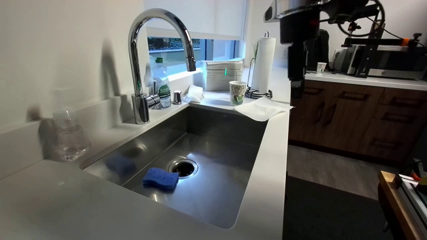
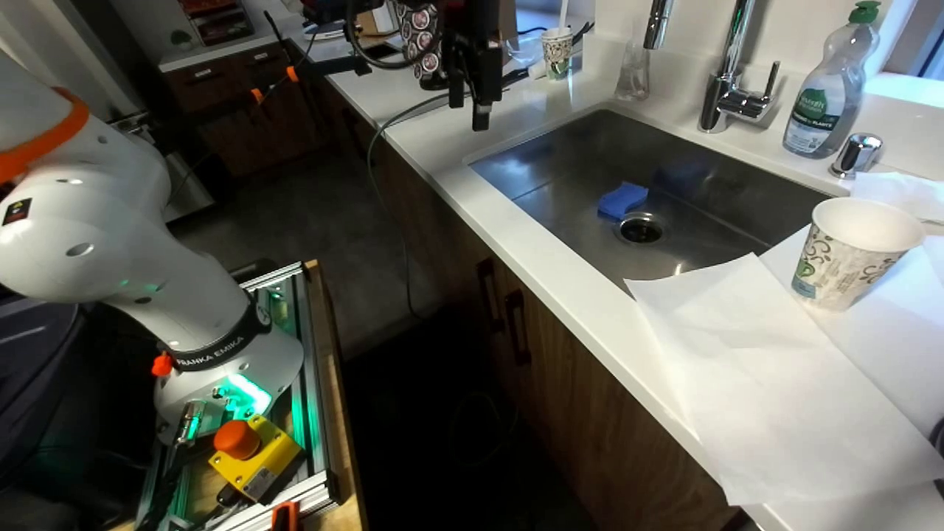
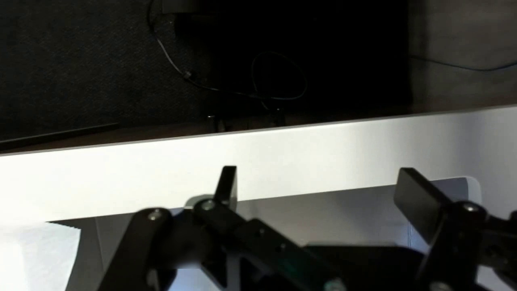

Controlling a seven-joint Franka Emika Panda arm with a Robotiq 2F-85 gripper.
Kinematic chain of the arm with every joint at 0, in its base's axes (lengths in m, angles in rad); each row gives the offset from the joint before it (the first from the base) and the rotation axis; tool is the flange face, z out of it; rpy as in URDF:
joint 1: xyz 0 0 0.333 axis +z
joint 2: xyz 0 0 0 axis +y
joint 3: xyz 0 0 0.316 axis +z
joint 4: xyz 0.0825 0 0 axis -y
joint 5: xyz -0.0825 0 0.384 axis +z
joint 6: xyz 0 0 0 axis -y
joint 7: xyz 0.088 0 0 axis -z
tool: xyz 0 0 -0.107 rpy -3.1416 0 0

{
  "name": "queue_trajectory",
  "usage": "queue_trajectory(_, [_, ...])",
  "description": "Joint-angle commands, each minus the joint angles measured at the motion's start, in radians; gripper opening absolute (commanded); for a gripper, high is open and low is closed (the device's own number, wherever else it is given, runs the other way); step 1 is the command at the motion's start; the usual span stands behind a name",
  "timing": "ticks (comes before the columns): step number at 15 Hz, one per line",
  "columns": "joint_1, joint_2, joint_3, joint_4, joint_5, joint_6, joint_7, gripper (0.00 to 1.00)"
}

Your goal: Wipe the kitchen faucet to with the paper towel

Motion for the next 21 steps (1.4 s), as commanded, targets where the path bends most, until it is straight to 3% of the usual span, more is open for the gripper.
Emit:
queue_trajectory(1, [-0.009, 0.234, -0.021, 0.19, 0.125, -0.092, -0.007, 1.0])
queue_trajectory(3, [-0.02, 0.329, -0.023, 0.256, 0.131, -0.118, 0.083, 1.0])
queue_trajectory(4, [-0.016, 0.227, -0.016, 0.158, 0.104, -0.058, 0.027, 1.0])
queue_trajectory(7, [-0.022, 0.324, -0.019, 0.227, 0.11, -0.074, 0.061, 1.0])
queue_trajectory(17, [-0.022, 0.33, -0.02, 0.248, 0.111, -0.09, 0.069, 1.0])
queue_trajectory(21, [-0.057, 0.407, -0.06, 0.308, 0.106, 0.084, 0.107, 1.0])
